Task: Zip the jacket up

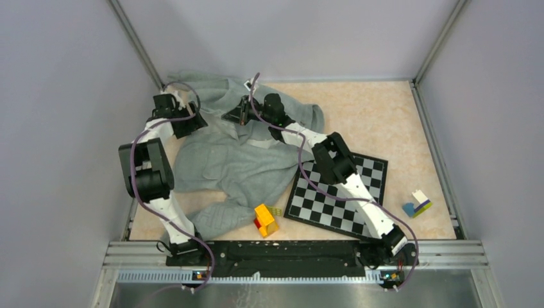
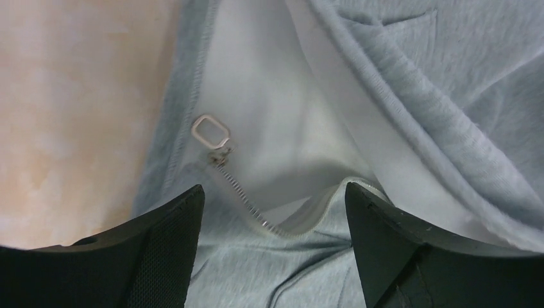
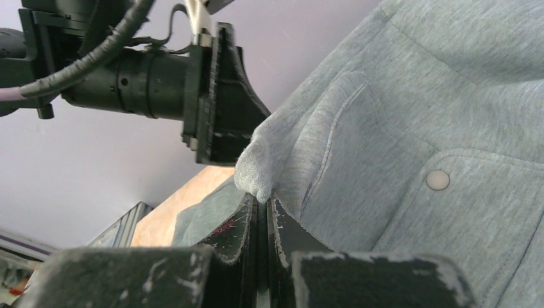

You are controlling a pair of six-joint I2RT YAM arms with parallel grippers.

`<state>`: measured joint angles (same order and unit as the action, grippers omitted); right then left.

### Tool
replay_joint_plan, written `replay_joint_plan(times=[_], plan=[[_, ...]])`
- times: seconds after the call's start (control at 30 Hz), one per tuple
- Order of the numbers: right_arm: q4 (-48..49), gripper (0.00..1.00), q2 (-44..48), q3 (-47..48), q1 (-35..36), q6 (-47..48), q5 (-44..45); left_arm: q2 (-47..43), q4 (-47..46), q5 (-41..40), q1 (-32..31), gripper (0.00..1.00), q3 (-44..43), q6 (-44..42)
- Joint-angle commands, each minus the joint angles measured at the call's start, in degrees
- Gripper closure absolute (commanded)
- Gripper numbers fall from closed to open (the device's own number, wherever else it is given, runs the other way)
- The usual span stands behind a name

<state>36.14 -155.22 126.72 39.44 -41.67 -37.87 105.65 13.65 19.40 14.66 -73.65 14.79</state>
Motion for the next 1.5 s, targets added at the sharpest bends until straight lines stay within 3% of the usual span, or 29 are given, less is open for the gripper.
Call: replay_joint_plan(times=[0.0, 0.17, 0.37, 0.47, 0.57, 0.6, 0.73, 0.9, 1.07, 1.2, 1.3, 1.37, 1.47], plan=[[0.53, 1.0, 6.07, 0.35, -0.42, 1.73, -1.5, 2.62, 2.71, -7.47, -2.75, 0.17, -6.16, -4.38], [-1.79, 1.0, 6.08, 0.41, -0.42, 3.4, -2.3, 2.81, 1.99, -13.17, -3.76, 0.24, -4.32, -4.14], [0.05, 1.0, 5.69, -0.59, -0.42, 1.95, -2.33, 4.18, 5.29, -16.39, -4.71, 0.46, -5.47, -2.94], [-0.41, 1.0, 5.57, -0.21, -0.42, 2.14, -2.22, 4.77, 6.59, -14.77, -4.72, 0.63, -5.91, -1.82], [-1.82, 1.0, 5.43, 0.71, -0.42, 2.74, -2.11, 3.55, 8.3, -13.68, -5.19, 0.95, -6.05, -0.37], [-2.42, 1.0, 5.36, 1.14, -0.42, 2.98, -2.23, 2.24, 8.12, -14.92, -5.81, 1.0, -5.46, 0.05], [-2.85, 1.0, 5.56, 1.17, -0.42, 3.46, -2.86, -7.3, 7.3, -20.47, -9.62, 1.0, -0.12, 1.08], [-1.84, 1.0, 5.94, 0.86, -0.42, 1.78, -3.51, -20.82, 10.39, -23.9, -12.94, 1.0, 9.95, 8.82], [-0.27, 1.0, 5.79, 0.15, -0.42, 0.5, -4.05, -35.06, 10.05, -15.88, -14.47, 1.0, 26.83, 17.55], [0.79, 1.0, 4.74, 0.78, -0.42, -1.26, -4.13, -39.1, 7.45, -0.57, -14.46, 0.79, 34.11, 16.19], [1.18, 1.0, 4.4, 0.75, -0.42, -1.83, -4.4, -39.99, 10.86, 6.31, -14.48, 0.55, 31.12, 9.6], [0.92, 1.0, 4.63, 0.5, -0.42, -1.57, -4.34, -40.48, 15.25, 5.65, -14.48, 0.36, 26.43, 3.97], [0.83, 1.0, 5.23, -0.22, -0.42, -1.12, -4.48, -40.82, 21.44, -5.44, -14.48, 0.17, 18.94, -0.79]])
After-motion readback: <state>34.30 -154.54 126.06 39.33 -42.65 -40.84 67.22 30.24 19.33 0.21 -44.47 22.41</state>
